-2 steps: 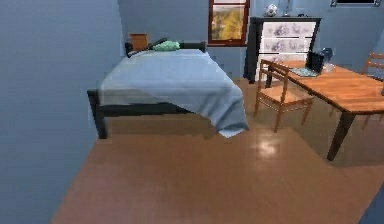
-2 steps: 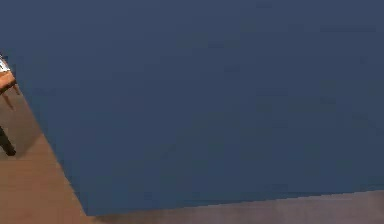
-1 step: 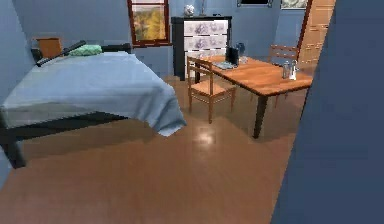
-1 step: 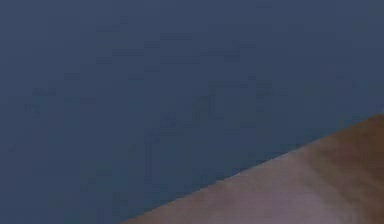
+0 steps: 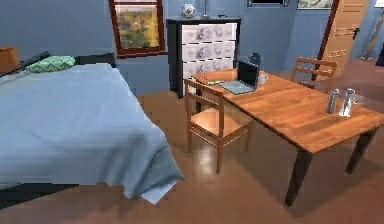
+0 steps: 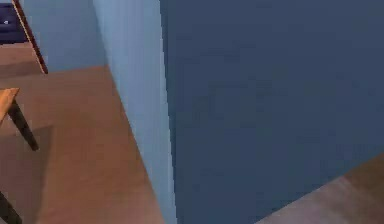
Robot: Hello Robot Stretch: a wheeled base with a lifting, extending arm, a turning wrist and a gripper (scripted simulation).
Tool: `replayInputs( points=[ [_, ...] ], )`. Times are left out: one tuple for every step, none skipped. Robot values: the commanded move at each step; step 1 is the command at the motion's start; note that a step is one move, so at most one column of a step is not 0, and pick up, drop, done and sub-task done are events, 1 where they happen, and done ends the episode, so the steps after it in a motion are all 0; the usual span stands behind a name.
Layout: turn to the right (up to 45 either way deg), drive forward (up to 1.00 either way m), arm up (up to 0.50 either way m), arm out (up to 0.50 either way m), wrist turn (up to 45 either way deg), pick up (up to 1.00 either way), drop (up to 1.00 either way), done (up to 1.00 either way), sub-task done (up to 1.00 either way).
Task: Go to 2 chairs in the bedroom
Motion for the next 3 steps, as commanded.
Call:
replayInputs(
  points=[
    [21.0,0.00,0.00,0.00,0.0,0.00,0.00,0.00,0.00],
    [0.0,0.65,0.00,0.00,0.0,0.00,0.00,0.00,0.00],
    [-18.0,0.00,0.00,0.00,0.0,0.00,0.00,0.00,0.00]
  ],
)
